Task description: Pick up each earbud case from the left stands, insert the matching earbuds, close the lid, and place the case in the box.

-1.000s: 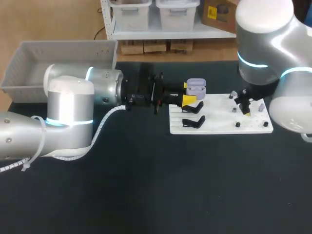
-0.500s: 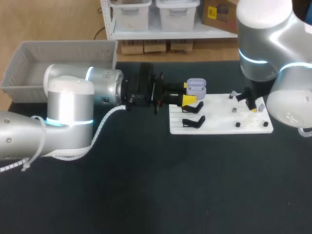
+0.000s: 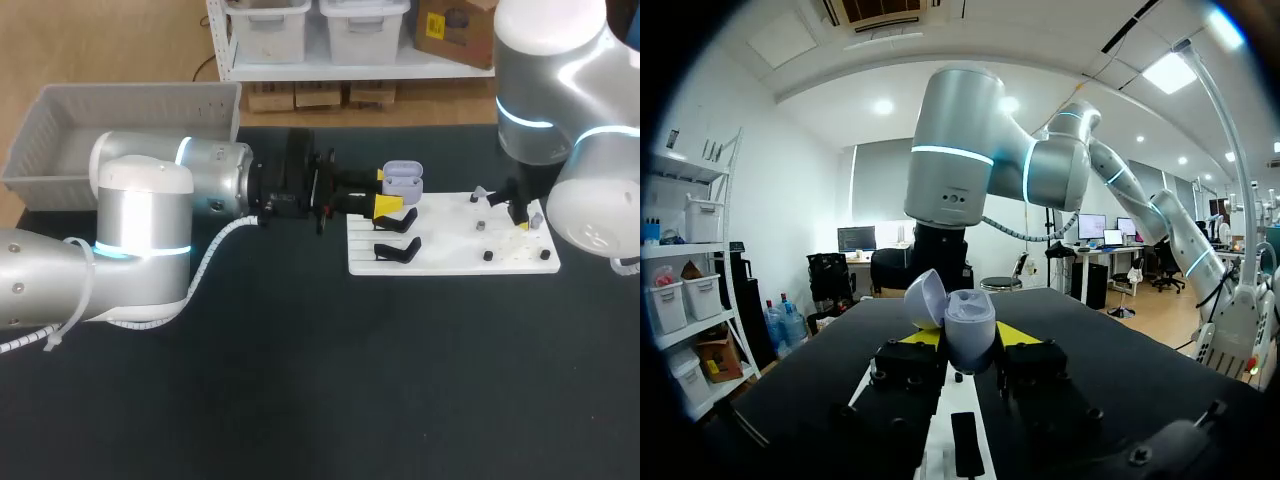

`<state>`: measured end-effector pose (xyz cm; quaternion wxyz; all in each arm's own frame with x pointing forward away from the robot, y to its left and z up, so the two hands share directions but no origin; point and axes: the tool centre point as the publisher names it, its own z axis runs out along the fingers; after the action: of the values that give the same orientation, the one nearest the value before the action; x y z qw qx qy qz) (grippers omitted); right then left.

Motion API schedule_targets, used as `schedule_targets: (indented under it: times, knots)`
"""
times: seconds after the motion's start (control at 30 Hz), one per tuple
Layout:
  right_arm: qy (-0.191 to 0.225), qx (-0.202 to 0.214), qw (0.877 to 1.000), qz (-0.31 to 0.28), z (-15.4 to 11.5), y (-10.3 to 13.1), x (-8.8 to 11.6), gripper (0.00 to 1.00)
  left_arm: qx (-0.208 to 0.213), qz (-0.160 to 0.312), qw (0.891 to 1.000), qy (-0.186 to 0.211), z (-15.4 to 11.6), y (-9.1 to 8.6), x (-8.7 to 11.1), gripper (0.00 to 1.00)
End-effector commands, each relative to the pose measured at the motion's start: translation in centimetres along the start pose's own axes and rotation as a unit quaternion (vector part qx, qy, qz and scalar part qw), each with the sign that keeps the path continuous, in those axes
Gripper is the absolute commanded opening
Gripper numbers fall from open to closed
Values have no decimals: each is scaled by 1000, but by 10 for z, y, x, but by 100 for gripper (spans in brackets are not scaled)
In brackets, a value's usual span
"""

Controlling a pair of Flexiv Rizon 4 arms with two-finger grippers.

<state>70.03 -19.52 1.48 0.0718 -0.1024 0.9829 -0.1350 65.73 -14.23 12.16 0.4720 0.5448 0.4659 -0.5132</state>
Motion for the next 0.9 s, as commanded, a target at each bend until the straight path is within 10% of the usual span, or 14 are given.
schedule_targets:
  times: [0.03,0.6,0.9]
  knots:
    - [0,0,1000,1,1,1,-1,36,0,1,1000,-1,0,0,1,0]
    - [2,6,1000,4,4,2,-1,28,0,1,1000,-1,0,0,1,0]
    - [3,8,1000,7,6,2,-2,0,0,1,1000,-1,0,0,1,0]
